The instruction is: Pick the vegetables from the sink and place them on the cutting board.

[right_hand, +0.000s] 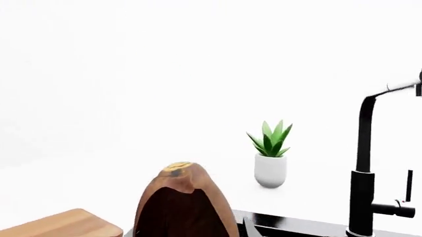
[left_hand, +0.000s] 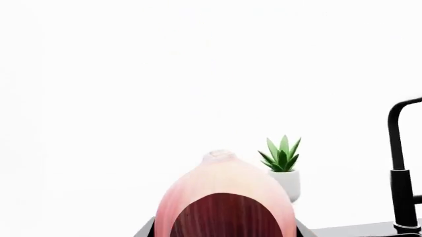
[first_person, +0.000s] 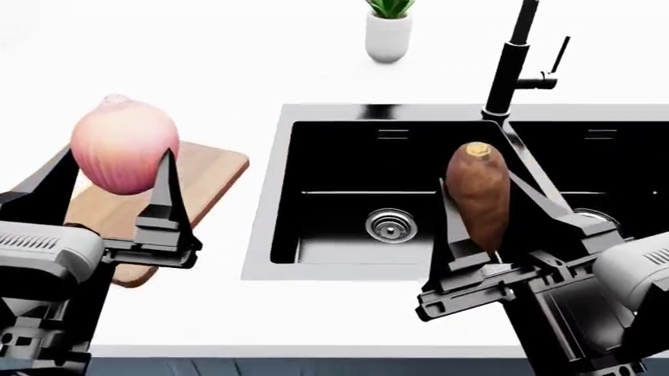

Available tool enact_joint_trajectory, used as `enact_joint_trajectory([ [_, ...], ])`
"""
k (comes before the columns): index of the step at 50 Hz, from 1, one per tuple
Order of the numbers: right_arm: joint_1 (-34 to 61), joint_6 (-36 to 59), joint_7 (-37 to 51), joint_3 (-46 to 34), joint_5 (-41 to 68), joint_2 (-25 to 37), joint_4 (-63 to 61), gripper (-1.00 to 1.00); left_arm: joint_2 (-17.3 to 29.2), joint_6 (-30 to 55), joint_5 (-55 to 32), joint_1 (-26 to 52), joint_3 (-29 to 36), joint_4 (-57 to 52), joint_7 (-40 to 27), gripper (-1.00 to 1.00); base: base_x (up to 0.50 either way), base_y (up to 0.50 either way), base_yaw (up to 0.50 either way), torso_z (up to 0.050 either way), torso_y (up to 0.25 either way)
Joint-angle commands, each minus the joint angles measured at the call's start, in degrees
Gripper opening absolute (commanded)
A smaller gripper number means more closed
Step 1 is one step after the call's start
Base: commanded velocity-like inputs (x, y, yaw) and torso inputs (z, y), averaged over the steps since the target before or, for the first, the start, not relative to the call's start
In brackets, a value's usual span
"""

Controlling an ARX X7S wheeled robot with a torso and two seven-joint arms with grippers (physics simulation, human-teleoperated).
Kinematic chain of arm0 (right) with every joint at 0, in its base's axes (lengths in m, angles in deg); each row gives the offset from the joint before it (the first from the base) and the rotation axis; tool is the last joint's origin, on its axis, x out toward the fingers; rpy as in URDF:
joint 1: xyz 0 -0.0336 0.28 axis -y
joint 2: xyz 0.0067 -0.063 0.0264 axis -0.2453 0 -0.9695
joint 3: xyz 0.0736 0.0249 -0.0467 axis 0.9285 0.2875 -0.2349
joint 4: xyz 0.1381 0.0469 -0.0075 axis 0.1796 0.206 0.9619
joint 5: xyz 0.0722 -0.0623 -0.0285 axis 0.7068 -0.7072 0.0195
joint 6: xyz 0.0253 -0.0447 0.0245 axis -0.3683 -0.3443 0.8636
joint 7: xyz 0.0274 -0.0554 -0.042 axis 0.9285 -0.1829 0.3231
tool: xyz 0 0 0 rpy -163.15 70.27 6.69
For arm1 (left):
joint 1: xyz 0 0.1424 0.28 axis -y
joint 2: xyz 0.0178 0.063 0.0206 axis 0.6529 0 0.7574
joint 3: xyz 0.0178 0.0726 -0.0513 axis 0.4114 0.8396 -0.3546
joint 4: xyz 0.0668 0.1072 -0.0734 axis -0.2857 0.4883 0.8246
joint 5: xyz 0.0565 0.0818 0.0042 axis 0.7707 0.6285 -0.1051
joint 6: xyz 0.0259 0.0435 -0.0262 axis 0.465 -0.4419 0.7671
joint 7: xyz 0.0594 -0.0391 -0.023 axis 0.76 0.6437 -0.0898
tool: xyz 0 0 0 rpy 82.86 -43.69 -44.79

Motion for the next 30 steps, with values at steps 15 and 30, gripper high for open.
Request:
enact_joint_trajectory([
  [15,0.19,-0.34,-0.28,-0.02,-1.29,-0.28,-0.52,-1.00,0.85,0.17,-2.80,-0.17,-1.13,-1.20,-1.75,-1.00,0.18,0.50,0.00,0.000,0.000],
  [30,0.36,-0.33,-0.40,-0.39,-1.32,-0.44,0.06,-1.00,0.94,-0.16,-2.45,0.03,0.14,-1.01,-1.82,-1.00,0.16,0.50,0.00,0.000,0.001],
])
